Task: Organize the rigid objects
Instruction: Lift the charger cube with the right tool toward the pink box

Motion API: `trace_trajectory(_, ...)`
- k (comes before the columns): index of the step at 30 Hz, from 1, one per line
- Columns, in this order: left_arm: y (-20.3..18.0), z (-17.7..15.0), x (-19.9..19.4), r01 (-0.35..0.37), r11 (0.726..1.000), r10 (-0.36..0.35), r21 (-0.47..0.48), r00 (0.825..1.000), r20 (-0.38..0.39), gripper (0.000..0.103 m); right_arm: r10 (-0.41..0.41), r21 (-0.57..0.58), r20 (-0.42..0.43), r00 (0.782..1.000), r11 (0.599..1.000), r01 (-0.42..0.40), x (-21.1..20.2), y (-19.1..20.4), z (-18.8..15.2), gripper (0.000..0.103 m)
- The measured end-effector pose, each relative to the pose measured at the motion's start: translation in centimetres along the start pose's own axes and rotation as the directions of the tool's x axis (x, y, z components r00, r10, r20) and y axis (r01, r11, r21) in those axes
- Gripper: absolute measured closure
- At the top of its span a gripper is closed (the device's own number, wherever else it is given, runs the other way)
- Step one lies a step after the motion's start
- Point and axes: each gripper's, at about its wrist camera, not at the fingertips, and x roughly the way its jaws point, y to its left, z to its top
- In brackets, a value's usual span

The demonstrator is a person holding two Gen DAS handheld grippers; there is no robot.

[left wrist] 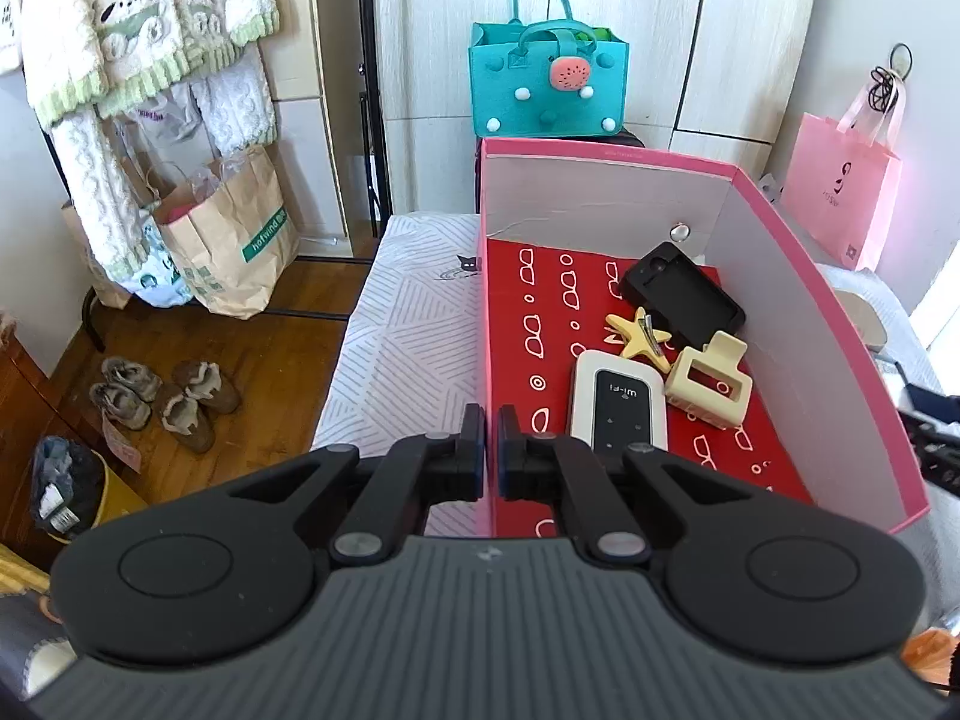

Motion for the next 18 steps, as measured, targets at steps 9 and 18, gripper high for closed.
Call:
trace_trajectory(9,0.7,0.2,0.0,0.026,1.0,-0.026,-0.009,1.0,-0.001,0.1,0.447,0.049,0.044,0.894,0.892,-0.449,-2.3,1.5,5.9,0.054)
trace_trajectory(18,0.1,0.0,-0.2,0.007,0.999,-0.008,0.043,1.0,0.013,0.1,0.446,-0.131,-0.153,0.882,0.875,-0.466,2.8,8.7,7.7,0.054)
